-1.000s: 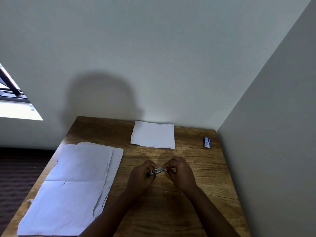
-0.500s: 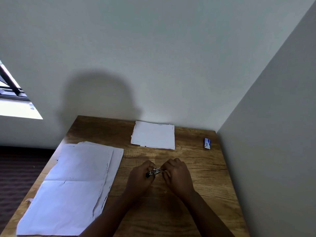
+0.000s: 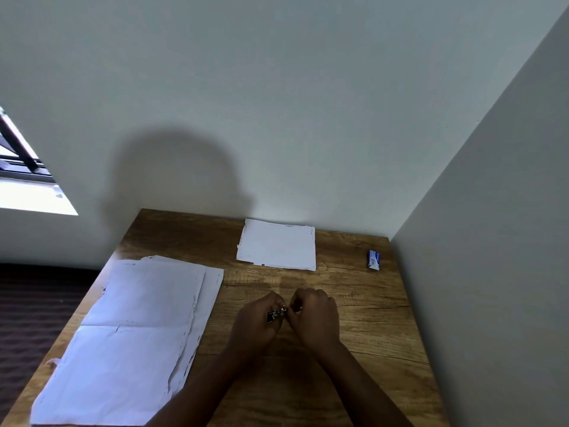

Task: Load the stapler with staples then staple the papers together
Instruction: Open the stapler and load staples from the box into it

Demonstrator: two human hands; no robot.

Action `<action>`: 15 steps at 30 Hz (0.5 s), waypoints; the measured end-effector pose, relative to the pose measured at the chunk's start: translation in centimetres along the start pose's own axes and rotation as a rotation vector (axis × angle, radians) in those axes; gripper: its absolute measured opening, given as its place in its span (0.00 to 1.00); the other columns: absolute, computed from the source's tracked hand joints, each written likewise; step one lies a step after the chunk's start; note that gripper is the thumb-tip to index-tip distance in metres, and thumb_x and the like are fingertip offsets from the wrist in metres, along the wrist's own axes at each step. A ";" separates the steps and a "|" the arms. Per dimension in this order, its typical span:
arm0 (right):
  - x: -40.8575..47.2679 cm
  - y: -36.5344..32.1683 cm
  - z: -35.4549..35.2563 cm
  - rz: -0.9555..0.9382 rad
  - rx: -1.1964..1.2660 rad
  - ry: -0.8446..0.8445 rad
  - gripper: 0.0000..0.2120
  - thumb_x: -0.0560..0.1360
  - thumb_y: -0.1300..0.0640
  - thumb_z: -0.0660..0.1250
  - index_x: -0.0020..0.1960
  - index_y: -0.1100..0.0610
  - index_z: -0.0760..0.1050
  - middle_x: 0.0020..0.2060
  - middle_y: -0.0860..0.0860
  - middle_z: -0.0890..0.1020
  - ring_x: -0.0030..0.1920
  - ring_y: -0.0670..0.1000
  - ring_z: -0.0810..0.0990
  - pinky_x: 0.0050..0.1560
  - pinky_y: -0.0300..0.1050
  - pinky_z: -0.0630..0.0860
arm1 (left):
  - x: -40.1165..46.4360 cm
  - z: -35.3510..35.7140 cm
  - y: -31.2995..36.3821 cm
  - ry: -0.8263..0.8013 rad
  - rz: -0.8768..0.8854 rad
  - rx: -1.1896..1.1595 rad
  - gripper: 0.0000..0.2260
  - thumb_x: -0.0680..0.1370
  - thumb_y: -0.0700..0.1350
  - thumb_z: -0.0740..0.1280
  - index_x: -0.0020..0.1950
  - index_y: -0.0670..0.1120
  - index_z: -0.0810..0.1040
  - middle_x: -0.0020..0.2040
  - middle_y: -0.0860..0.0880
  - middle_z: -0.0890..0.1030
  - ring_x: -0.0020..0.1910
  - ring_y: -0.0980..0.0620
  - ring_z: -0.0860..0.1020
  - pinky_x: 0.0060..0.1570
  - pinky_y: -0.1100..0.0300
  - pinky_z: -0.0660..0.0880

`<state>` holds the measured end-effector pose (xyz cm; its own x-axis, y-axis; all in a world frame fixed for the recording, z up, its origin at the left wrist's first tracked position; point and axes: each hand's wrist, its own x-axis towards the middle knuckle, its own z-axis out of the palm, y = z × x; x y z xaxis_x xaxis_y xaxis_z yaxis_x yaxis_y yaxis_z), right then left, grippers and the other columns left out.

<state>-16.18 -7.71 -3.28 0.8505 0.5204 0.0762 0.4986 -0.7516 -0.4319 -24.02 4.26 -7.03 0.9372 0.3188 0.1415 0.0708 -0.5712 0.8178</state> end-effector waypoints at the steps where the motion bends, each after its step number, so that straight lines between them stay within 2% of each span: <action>1: 0.0 0.1 -0.1 0.022 0.057 0.021 0.03 0.71 0.54 0.68 0.41 0.53 0.79 0.38 0.47 0.83 0.43 0.48 0.78 0.47 0.46 0.76 | 0.0 0.0 0.0 0.004 -0.002 -0.001 0.08 0.73 0.40 0.70 0.51 0.49 0.78 0.43 0.53 0.84 0.42 0.59 0.81 0.42 0.63 0.80; 3: 0.0 0.6 -0.3 0.064 0.129 0.090 0.02 0.70 0.57 0.68 0.42 0.53 0.78 0.39 0.48 0.81 0.42 0.48 0.78 0.42 0.46 0.76 | 0.0 -0.2 -0.1 0.017 -0.014 0.009 0.08 0.73 0.41 0.71 0.51 0.49 0.78 0.43 0.54 0.84 0.40 0.59 0.81 0.40 0.61 0.79; 6: -0.2 1.9 -0.2 0.032 0.092 0.101 0.09 0.70 0.62 0.66 0.49 0.55 0.79 0.48 0.51 0.78 0.50 0.52 0.75 0.48 0.49 0.74 | -0.1 -0.5 -0.4 0.033 -0.038 0.015 0.09 0.72 0.41 0.71 0.51 0.51 0.77 0.42 0.54 0.83 0.40 0.58 0.80 0.39 0.59 0.79; 8: -0.4 2.4 0.0 -0.035 0.082 0.066 0.14 0.67 0.66 0.65 0.49 0.54 0.79 0.50 0.52 0.76 0.53 0.53 0.73 0.50 0.50 0.72 | -0.1 -0.5 -0.6 0.031 -0.049 0.011 0.10 0.72 0.41 0.72 0.51 0.50 0.78 0.42 0.54 0.83 0.41 0.57 0.81 0.41 0.58 0.80; 11: -0.7 2.1 0.3 -0.133 0.112 0.037 0.18 0.64 0.67 0.63 0.48 0.52 0.80 0.54 0.52 0.75 0.57 0.53 0.72 0.52 0.48 0.69 | -0.1 -0.5 -0.6 0.020 -0.057 0.010 0.10 0.72 0.41 0.72 0.51 0.50 0.78 0.43 0.54 0.84 0.42 0.58 0.81 0.43 0.58 0.81; 15: -0.9 1.3 0.9 -0.217 0.110 -0.005 0.19 0.64 0.67 0.61 0.47 0.50 0.81 0.59 0.51 0.75 0.60 0.53 0.72 0.54 0.49 0.67 | -0.3 -0.4 -0.6 0.018 -0.058 -0.020 0.09 0.73 0.42 0.71 0.50 0.52 0.77 0.42 0.56 0.83 0.41 0.62 0.80 0.42 0.63 0.78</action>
<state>-16.49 -8.79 -4.69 0.7247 0.6669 0.1731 0.6477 -0.5737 -0.5014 -24.48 4.83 -7.31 0.9255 0.3645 0.1028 0.1182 -0.5359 0.8360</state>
